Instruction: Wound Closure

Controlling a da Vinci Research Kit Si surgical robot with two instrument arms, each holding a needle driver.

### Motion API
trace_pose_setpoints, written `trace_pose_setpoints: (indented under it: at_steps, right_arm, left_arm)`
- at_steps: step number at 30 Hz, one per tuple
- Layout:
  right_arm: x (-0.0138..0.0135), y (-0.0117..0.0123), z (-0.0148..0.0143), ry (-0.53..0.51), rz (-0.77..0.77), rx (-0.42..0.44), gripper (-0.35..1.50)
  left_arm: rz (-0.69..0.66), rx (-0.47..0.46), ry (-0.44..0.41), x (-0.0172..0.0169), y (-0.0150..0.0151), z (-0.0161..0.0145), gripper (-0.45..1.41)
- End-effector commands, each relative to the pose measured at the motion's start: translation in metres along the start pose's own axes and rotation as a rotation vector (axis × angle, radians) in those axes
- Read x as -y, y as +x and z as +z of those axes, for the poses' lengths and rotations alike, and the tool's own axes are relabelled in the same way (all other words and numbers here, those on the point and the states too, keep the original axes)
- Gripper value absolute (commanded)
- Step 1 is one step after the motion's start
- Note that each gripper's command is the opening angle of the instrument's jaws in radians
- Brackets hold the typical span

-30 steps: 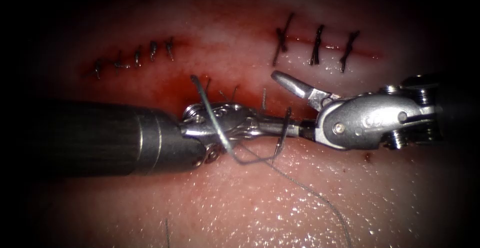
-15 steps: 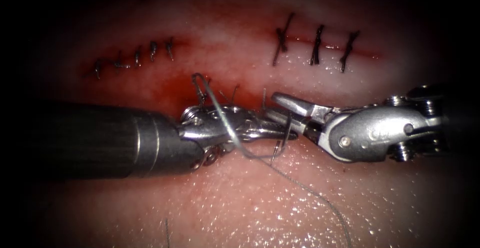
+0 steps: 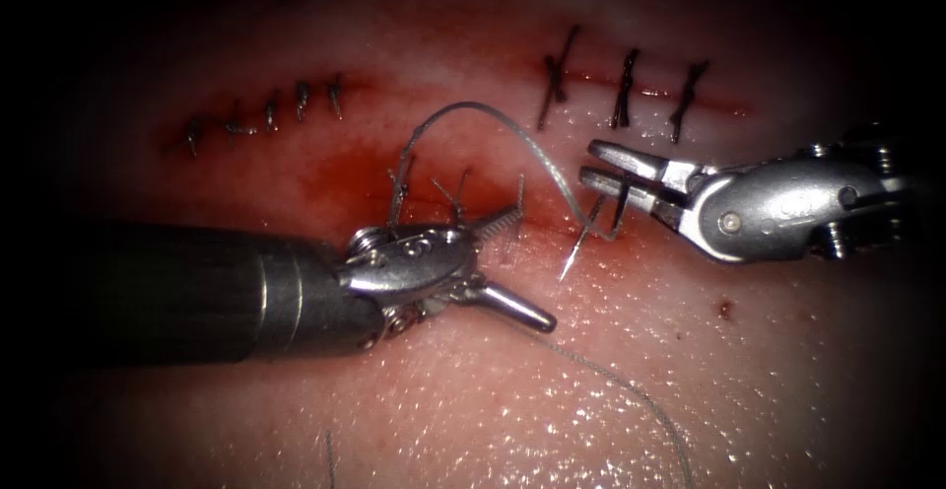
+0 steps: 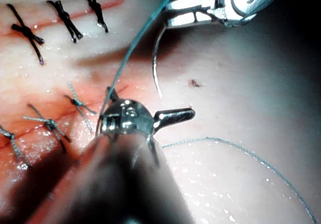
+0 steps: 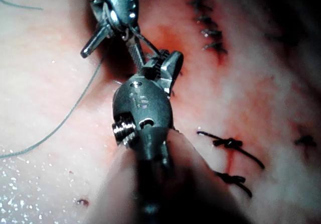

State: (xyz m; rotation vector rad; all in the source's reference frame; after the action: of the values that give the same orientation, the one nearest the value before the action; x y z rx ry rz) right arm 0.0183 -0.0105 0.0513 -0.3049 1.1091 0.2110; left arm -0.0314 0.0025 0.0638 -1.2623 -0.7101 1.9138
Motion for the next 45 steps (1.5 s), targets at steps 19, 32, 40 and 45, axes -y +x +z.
trace_pose_setpoints:
  at_steps: [19, 32, 40, 45]
  right_arm:
    - [-0.0009, -0.0089, 0.0055, -0.006, -0.166, 0.051, -0.35]
    - [-0.0008, -0.0098, 0.0060, -0.004, -0.287, 0.062, -0.35]
    - [-0.0004, -0.0102, 0.0062, -0.010, -0.299, 0.061, -0.35]
    - [-0.0004, -0.0102, 0.0063, -0.010, -0.299, 0.061, -0.35]
  left_arm:
    - [0.058, 0.092, 0.176, 0.0036, -0.0065, 0.0052, 0.66]
    - [0.066, 0.115, 0.171, 0.0024, -0.0073, 0.0058, 0.66]
    - [0.084, 0.121, 0.157, 0.0009, -0.0064, 0.0058, 0.66]
    - [0.083, 0.121, 0.152, 0.0008, -0.0065, 0.0059, 0.66]
